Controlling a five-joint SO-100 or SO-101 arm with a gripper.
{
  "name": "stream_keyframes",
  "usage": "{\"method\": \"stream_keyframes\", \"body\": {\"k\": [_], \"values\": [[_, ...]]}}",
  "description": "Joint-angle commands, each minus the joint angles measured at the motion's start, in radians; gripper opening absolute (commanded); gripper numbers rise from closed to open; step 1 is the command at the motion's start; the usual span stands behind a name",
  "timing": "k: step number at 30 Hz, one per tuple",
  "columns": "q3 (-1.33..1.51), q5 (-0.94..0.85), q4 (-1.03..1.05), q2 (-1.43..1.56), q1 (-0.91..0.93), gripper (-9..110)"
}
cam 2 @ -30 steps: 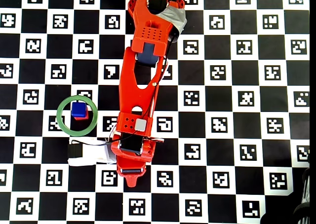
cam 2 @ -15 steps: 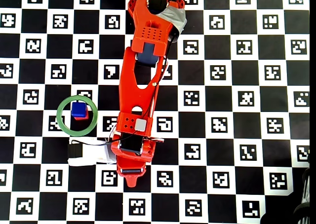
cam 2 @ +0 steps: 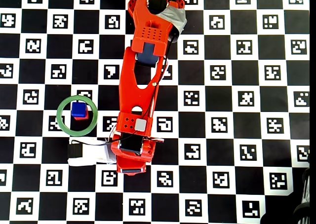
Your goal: Grab the red cube then put it in the green circle then put the blue cube on top and finally the orange cube on top
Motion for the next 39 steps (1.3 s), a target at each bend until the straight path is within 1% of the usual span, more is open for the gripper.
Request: {"method": "stream_keyframes", "body": {"k": [1,10,14,20,24,31,39], "values": [[-0.009,-0.002,-0.005,0.192,0.018,9],[-0.006,-0.032,0.094,0.331,0.020,8],[0.052,-0.066,0.138,0.437,0.035,8],[0.310,-0.170,0.152,0.663,0.110,8],[0.417,-0.235,0.163,0.795,0.170,8],[0.459,-0.322,0.224,0.927,0.241,8],[0.466,-0.422,0.265,0.966,0.301,9]]}}
